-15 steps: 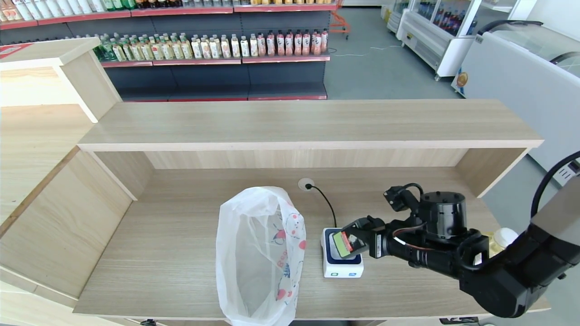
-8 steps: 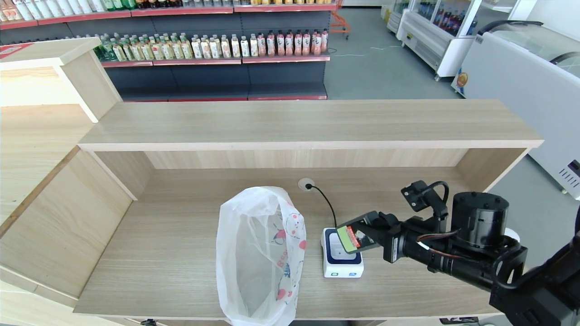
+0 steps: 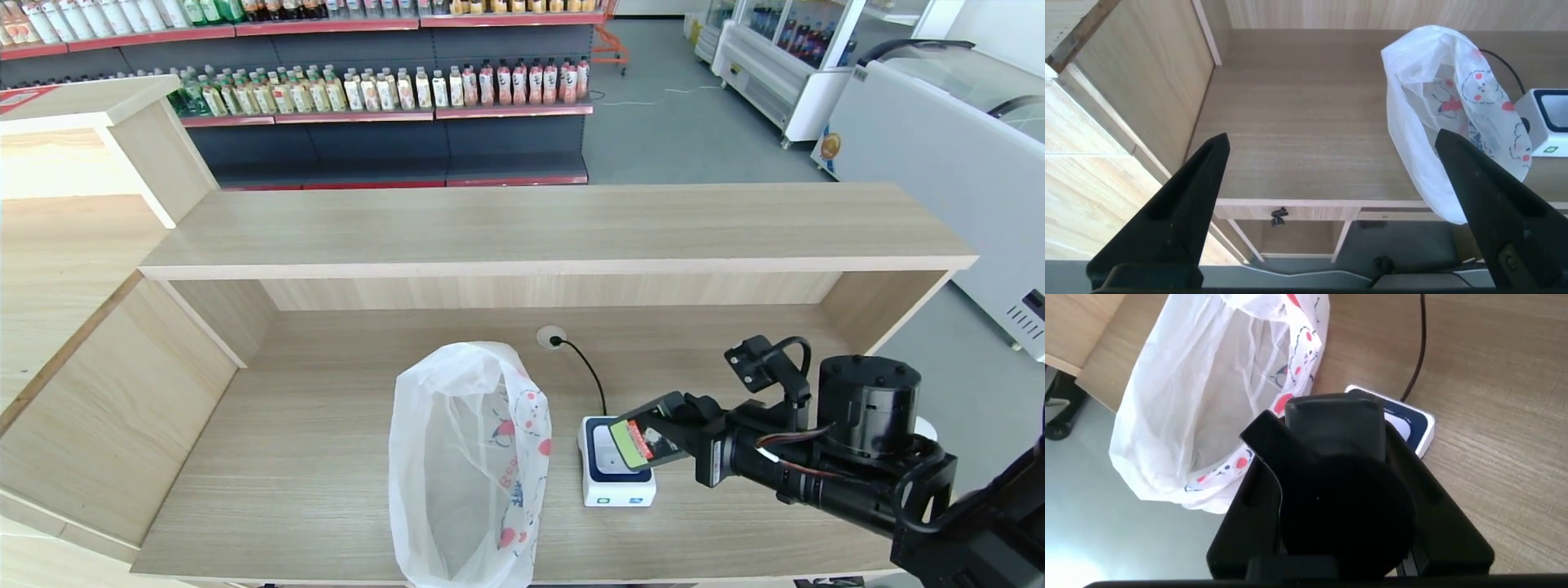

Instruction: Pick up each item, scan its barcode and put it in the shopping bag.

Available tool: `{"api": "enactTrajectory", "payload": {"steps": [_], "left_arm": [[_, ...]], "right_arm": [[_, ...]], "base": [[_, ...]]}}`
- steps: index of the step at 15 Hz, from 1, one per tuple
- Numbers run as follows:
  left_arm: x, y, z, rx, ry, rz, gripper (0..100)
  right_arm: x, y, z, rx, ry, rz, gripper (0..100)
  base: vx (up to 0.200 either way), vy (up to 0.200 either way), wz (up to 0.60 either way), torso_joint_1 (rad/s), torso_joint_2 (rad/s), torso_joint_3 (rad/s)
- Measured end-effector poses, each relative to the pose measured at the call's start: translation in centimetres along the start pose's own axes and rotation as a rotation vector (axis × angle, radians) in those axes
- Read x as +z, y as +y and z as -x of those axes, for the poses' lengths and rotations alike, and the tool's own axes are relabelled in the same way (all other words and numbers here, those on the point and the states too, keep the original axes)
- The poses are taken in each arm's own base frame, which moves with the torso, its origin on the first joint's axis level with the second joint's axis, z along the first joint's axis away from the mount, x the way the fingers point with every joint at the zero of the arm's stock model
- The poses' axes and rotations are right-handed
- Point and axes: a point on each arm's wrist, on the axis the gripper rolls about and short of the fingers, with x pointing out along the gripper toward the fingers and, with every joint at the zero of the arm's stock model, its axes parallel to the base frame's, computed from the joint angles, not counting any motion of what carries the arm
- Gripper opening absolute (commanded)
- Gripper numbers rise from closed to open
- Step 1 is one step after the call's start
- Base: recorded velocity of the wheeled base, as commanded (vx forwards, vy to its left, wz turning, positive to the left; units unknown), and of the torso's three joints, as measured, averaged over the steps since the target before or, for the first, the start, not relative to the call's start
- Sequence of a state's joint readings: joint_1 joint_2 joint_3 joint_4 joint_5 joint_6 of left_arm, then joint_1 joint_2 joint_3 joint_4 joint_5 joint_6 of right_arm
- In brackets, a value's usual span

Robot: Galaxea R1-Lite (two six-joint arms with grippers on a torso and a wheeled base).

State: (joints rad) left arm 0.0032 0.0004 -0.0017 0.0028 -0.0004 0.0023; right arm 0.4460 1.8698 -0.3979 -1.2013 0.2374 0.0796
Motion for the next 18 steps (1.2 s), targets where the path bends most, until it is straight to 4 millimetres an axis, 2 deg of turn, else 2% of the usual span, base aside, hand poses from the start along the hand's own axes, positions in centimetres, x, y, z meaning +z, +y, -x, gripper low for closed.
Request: {"api": "enactTrajectory", "payload": {"steps": [9, 11, 13, 18], "left_arm": [[0.0, 0.0, 0.0, 0.000, 0.000, -0.011, 100], [0.0, 0.0, 0.0, -0.001, 0.000, -0.012, 100], [0.0, 0.0, 0.0, 0.000, 0.000, -0.013, 100], [0.0, 0.0, 0.0, 0.000, 0.000, -0.016, 100]], "right_arm": [[-1.2, 0.6, -1.3, 0.060, 0.052, -0.064, 0], [-1.5, 0.3, -2.7, 0.058, 0.056, -0.061, 0], [-1.7, 0.3, -5.2, 0.069, 0.047, -0.052, 0], [-2.6, 2.0, -9.9, 0.138, 0.041, -0.012, 0]], "base": [[0.000, 0.000, 0.00, 0.000, 0.00, 0.000], [0.000, 0.000, 0.00, 0.000, 0.00, 0.000], [0.000, 0.000, 0.00, 0.000, 0.00, 0.000], [0.000, 0.000, 0.00, 0.000, 0.00, 0.000]]}}
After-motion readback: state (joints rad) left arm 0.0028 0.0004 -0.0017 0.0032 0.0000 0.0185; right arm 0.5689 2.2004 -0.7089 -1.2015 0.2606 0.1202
